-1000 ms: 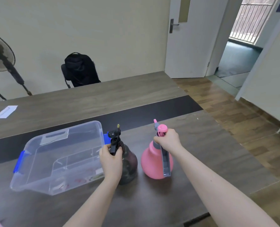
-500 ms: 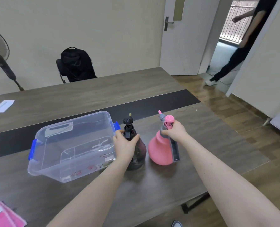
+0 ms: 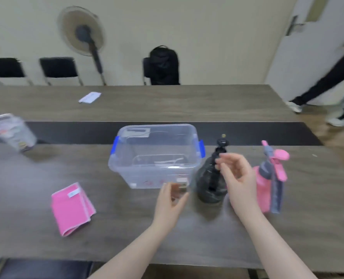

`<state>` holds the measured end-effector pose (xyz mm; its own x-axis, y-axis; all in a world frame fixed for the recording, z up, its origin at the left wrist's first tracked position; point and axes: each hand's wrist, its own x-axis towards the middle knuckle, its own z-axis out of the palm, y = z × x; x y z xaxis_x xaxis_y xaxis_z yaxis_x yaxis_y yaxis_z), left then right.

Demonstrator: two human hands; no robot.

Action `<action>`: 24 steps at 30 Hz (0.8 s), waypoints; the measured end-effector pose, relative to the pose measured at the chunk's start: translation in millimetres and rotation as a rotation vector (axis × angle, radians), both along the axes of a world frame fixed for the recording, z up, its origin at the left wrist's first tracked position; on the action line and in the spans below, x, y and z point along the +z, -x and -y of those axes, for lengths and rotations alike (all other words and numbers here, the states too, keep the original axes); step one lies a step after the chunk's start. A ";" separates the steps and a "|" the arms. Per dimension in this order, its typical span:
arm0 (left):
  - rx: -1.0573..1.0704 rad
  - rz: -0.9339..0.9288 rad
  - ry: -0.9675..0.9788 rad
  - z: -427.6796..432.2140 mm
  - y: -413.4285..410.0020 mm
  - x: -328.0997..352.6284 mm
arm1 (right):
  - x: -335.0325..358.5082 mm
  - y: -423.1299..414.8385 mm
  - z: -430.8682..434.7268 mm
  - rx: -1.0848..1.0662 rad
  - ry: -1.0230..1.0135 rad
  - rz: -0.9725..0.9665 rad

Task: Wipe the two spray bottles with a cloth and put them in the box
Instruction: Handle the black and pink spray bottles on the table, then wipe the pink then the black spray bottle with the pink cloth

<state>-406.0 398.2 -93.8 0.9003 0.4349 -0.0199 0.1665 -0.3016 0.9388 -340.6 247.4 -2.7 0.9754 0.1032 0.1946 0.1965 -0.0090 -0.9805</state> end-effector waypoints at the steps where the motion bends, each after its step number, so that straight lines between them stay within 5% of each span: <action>1: 0.050 -0.034 -0.013 -16.4 14.4 -9.7 | -8.9 6.3 -19.2 0.093 -0.016 -0.046; 8: 0.399 -0.249 -0.114 -158.4 81.2 -46.3 | -84.1 33.3 -146.7 0.365 0.064 -0.362; 13: 0.560 -0.636 -0.318 -263.2 109.4 -69.4 | -132.6 56.9 -234.7 0.403 0.166 -0.526; 18: 0.616 -0.744 -0.124 -325.1 126.7 -84.4 | -178.9 84.1 -306.2 0.411 0.325 -0.700; 24: 0.388 -0.695 0.051 -338.8 116.6 -104.0 | -199.0 110.9 -345.2 0.423 0.417 -0.821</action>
